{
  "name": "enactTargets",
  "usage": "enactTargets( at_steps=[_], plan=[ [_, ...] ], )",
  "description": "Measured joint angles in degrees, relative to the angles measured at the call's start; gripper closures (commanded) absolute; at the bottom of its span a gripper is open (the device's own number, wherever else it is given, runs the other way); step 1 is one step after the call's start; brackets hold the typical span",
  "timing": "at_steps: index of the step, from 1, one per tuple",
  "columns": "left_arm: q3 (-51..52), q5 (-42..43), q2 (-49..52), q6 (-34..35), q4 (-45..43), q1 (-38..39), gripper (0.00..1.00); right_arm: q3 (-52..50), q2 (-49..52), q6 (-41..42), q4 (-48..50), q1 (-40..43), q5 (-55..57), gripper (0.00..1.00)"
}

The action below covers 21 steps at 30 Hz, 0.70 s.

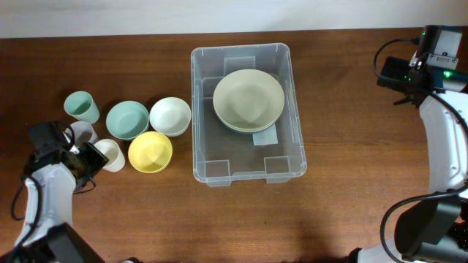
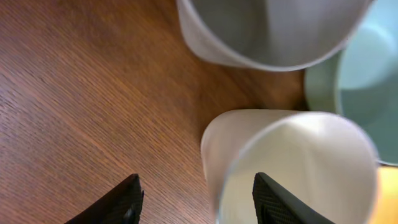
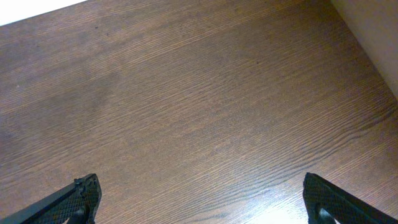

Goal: Pack container
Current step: 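Lower the left gripper and close it on the white cup rim, then lift the white cup and carry it over the bin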

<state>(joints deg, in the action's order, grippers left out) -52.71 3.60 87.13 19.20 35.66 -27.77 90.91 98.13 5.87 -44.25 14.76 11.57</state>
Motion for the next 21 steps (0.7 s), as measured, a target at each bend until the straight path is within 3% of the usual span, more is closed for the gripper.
enactTargets(
  at_steps=[4, 6, 14, 21],
  plan=[
    [0.0, -0.37, 1.6, 0.13, -0.13, 0.04, 0.85, 0.0, 0.0, -0.02, 0.02, 0.0, 0.0, 0.01],
    [0.0, -0.48, 1.6, -0.31, -0.28, 0.04, 0.98, 0.0, 0.0, -0.02, 0.02, 0.0, 0.0, 0.01],
    [-0.02, -0.37, 1.36, -0.2, 0.9, 0.04, 0.99, 0.0, 0.0, -0.02, 0.0, 0.0, 0.0, 0.01],
    [-0.59, -0.31, -6.71, -0.17, 10.19, 0.04, 0.99, 0.0, 0.0, 0.0, 0.0, 0.0, 0.0, 0.01]
  ],
)
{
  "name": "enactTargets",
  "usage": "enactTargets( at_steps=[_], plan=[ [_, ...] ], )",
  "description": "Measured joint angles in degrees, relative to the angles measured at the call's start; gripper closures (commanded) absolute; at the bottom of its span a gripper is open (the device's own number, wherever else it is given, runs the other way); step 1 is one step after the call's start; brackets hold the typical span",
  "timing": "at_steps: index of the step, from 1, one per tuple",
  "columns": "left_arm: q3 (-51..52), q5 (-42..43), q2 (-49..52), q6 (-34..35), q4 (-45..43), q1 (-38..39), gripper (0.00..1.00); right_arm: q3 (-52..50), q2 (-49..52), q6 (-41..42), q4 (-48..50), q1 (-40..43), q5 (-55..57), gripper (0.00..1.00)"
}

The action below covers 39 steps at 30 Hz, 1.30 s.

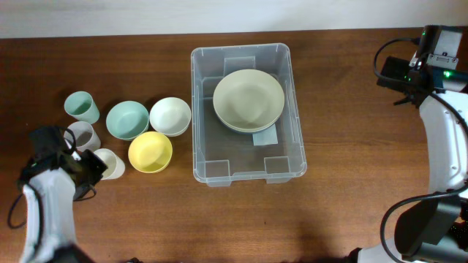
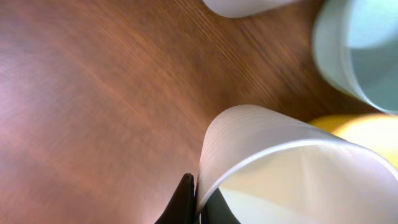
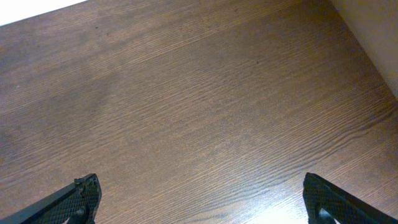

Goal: Pack container
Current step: 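Lift the white cup and carry it over the bin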

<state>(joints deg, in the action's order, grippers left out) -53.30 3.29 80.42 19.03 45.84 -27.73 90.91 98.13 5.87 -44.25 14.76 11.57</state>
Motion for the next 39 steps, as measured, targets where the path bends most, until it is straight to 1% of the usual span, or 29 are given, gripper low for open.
enactTargets(
  at_steps=[3, 6, 9, 10, 13, 14, 18, 21, 26, 32, 35, 39],
  plan=[
    [-2.19, 1.03, -6.95, 0.0, 4.2, 0.57, 1.0, 0.0, 0.0, 0.0, -0.02, 0.0, 0.0, 0.01],
    [-5.57, 3.52, -13.97, -0.04, 5.7, 3.08, 0.99, 0.0, 0.0, -0.02, -0.02, 0.0, 0.0, 0.01],
    [-9.6, 7.15, -19.74, -0.2, 5.2, 8.76, 0.99, 0.0, 0.0, -0.02, 0.0, 0.0, 0.0, 0.01],
    [-11.54, 9.09, -21.42, -0.39, 3.96, 13.11, 0.99, 0.0, 0.0, -0.02, -0.02, 0.0, 0.0, 0.01],
    [-14.12, 11.13, -22.14, -2.12, -0.09, 21.27, 0.99, 0.0, 0.0, -0.04, -0.02, 0.0, 0.0, 0.01],
    [-14.75, 11.87, -21.79, -3.3, -2.14, 25.27, 0.99, 0.0, 0.0, 0.0, 0.02, 0.0, 0.0, 0.01],
    [-15.28, 13.25, -18.4, -8.48, -8.17, 36.68, 0.99, 0.0, 0.0, -0.04, 0.0, 0.0, 0.0, 0.01],
    [-15.34, 13.99, -12.24, -14.01, -11.69, 44.35, 0.99, 0.0, 0.0, 0.0, 0.0, 0.0, 0.0, 0.01],
    [-15.34, 13.9, -3.3, -21.64, -15.96, 51.95, 0.99, 0.0, 0.0, -0.04, -0.02, 0.0, 0.0, 0.01],
    [-16.24, 11.06, 6.34, -28.7, -17.03, 60.83, 0.99, 0.0, 0.0, -0.02, -0.04, 0.0, 0.0, 0.01],
    [-17.49, 8.17, 9.03, -31.54, -17.9, 63.73, 0.99, 0.0, 0.0, -0.02, -0.07, 0.0, 0.0, 0.01],
    [-18.05, 3.34, 9.6, -34.36, -18.34, 66.16, 0.99, 0.0, 0.0, -0.04, -0.04, 0.0, 0.0, 0.01]
  ],
)
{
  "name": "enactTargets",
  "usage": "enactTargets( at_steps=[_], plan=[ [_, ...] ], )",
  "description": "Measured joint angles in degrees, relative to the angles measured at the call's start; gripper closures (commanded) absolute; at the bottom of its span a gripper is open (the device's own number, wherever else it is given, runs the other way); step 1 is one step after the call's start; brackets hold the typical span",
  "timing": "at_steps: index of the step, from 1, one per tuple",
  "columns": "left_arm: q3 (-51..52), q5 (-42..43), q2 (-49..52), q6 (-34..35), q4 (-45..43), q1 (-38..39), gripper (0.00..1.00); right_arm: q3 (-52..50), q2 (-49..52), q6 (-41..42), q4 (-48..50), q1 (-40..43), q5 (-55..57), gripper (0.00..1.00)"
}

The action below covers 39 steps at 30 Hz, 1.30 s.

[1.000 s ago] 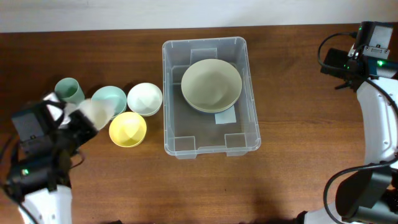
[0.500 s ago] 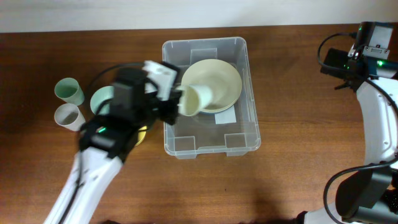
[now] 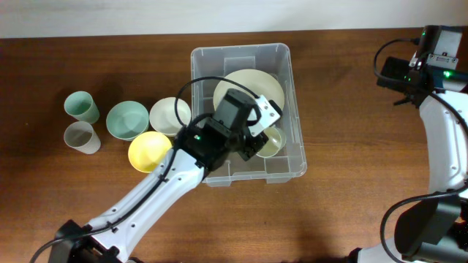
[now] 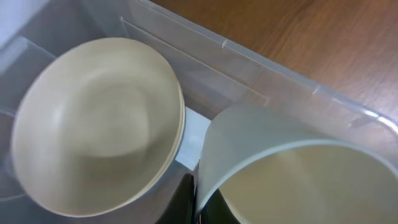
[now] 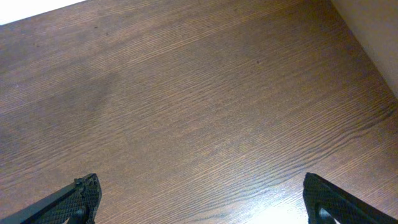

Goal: Pack container
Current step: 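Lift the white cup and carry it over the bin, then lower the white cup into the bin's right side and release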

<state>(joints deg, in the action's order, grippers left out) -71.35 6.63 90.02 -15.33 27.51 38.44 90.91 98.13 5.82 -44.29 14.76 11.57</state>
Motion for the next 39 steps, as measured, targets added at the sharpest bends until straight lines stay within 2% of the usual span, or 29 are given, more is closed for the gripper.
enactTargets(
  at_steps=[9, 28, 39],
  plan=[
    [-0.35, -3.72, 3.5, -2.69, -3.43, 1.92, 0.99, 0.0, 0.0, 0.02, -0.02, 0.0, 0.0, 0.01],
    [-0.39, -4.76, 10.51, -2.97, -5.95, 2.45, 0.99, 0.0, 0.0, 0.0, 0.0, 0.0, 0.0, 0.01],
    [-0.39, -4.76, 10.82, -2.97, -7.06, 2.56, 0.98, 0.0, 0.0, 0.04, 0.0, 0.0, 0.0, 0.01]
  ],
)
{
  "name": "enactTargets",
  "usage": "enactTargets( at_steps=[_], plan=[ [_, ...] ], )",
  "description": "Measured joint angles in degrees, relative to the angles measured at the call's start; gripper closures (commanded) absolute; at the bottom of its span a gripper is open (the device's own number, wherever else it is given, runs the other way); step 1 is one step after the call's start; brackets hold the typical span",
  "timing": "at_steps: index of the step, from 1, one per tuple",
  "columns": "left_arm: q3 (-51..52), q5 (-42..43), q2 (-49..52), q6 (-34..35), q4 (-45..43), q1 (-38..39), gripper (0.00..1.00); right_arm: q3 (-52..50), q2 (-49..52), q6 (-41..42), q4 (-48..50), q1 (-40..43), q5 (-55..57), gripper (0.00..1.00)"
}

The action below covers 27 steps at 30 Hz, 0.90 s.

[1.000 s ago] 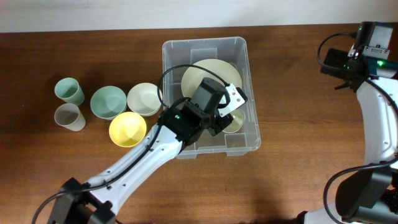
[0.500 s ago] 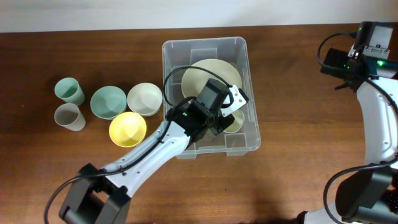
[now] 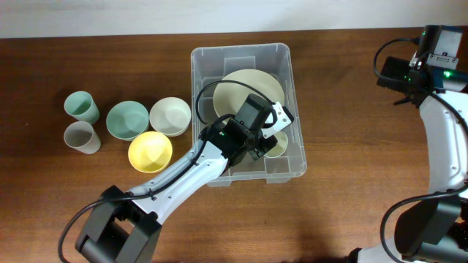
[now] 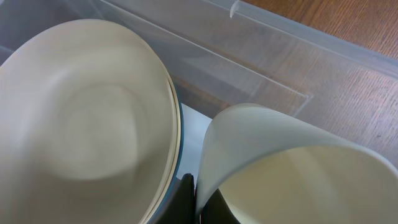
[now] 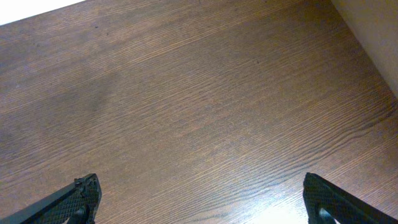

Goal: Pack container
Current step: 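Lower the white cup into the bin's right side and release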

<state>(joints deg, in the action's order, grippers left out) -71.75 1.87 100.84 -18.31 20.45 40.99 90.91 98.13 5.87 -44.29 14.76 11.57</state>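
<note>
The clear plastic container (image 3: 200, 73) stands mid-table with cream bowls (image 3: 241, 91) stacked in its far half. My left gripper (image 4: 196, 208) is shut on the rim of a cream cup (image 4: 292, 168), low inside the container by its right wall, next to the bowls (image 4: 81, 118). In the overhead view the cup (image 3: 276, 144) shows just right of the left wrist. My right gripper (image 5: 199, 198) is open over bare wood at the far right, its fingertips (image 5: 81, 194) wide apart.
Left of the container sit a white bowl (image 3: 170, 115), a teal bowl (image 3: 126, 119), a yellow bowl (image 3: 150, 151), a teal cup (image 3: 80, 106) and a grey cup (image 3: 80, 136). The right arm (image 3: 446, 124) runs along the right edge.
My left gripper has moved the cream cup a little farther right and lower inside the container, closer to the right wall. The right arm has not moved.
My left gripper stood open by the cream cup at the table's left end. It then shut on the cup's rim. Later it held the cup inside the container beside the stacked bowls, and now holds it lower there. The right gripper stayed open throughout.
</note>
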Motion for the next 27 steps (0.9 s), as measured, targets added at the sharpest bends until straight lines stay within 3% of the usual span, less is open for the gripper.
enactTargets(
  at_steps=[11, 14, 17, 27],
  plan=[
    [-0.17, 0.02, 1.64, 0.0, -0.2, 0.59, 0.97, 0.0, 0.0, -0.04, 0.0, 0.0, 0.0, 0.01],
    [-0.15, 0.0, 4.35, -0.07, -0.13, 1.27, 0.85, 0.0, 0.0, -0.04, 0.0, 0.0, 0.0, 0.01],
    [-0.17, -0.28, 4.57, -0.35, -0.17, 1.38, 0.52, 0.0, 0.0, -0.02, 0.0, 0.0, 0.0, 0.01],
    [-3.13, -1.49, 4.57, -0.04, 0.15, 1.38, 0.3, 0.0, 0.0, -0.02, 0.0, 0.0, 0.0, 0.01]
  ],
)
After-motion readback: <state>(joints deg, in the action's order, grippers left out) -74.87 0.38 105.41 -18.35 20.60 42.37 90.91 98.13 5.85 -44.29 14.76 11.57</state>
